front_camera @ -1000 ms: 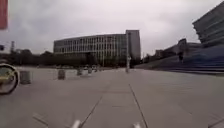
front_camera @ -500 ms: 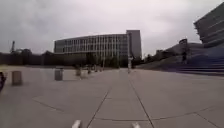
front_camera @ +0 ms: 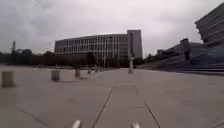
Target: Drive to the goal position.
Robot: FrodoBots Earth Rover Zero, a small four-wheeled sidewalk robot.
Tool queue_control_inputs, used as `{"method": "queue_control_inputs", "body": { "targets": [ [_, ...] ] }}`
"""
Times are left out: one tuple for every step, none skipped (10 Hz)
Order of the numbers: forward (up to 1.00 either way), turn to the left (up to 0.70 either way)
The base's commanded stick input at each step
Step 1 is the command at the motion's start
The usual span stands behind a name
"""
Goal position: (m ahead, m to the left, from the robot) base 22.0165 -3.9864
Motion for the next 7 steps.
{"method": "queue_control_inputs", "body": {
  "targets": [
    [0.85,-0.12],
    [0.85,-0.06],
    [0.85,0.00],
    [0.85,0.00],
    [0.85,0.00],
    [0.85,0.00],
    [0.85,0.00]
  ]
}}
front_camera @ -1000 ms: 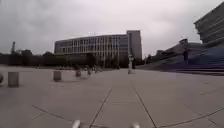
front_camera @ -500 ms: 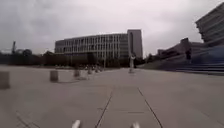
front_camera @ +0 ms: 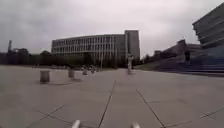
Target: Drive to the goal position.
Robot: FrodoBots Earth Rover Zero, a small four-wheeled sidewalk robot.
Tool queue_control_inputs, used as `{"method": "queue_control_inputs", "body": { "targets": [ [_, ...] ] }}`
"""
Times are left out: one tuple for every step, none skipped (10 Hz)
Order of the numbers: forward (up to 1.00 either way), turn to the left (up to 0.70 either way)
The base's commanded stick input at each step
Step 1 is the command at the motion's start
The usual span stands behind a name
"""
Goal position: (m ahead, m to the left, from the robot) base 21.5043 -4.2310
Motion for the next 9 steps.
{"method": "queue_control_inputs", "body": {
  "targets": [
    [0.85,0.00],
    [0.85,0.00],
    [0.85,0.00],
    [0.85,0.00],
    [0.85,0.00],
    [0.85,0.00],
    [0.85,0.00],
    [0.85,0.00],
    [0.85,0.00]
  ]
}}
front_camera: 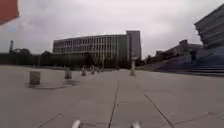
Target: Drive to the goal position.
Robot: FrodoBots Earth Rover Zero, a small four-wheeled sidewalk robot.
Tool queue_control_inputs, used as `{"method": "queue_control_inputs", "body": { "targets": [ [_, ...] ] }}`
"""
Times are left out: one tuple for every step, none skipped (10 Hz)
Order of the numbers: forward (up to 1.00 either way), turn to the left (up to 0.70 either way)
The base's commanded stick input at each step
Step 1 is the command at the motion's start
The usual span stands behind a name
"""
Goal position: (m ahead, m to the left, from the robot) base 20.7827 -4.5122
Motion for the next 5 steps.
{"method": "queue_control_inputs", "body": {
  "targets": [
    [0.85,0.00],
    [0.85,0.00],
    [0.85,0.00],
    [0.85,0.00],
    [0.85,-0.03]
  ]
}}
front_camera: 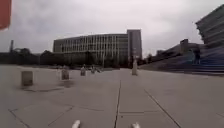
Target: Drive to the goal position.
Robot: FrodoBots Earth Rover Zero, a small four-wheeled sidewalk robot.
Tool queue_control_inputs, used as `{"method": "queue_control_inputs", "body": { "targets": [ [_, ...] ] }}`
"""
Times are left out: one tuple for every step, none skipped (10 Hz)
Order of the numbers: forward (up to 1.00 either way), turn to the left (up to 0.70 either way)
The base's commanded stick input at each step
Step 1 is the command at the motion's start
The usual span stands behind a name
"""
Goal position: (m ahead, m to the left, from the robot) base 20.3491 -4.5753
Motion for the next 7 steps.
{"method": "queue_control_inputs", "body": {
  "targets": [
    [0.85,-0.09],
    [0.85,-0.24],
    [0.85,-0.32],
    [0.85,-0.27],
    [0.85,-0.08],
    [0.85,0.00],
    [0.85,0.00]
  ]
}}
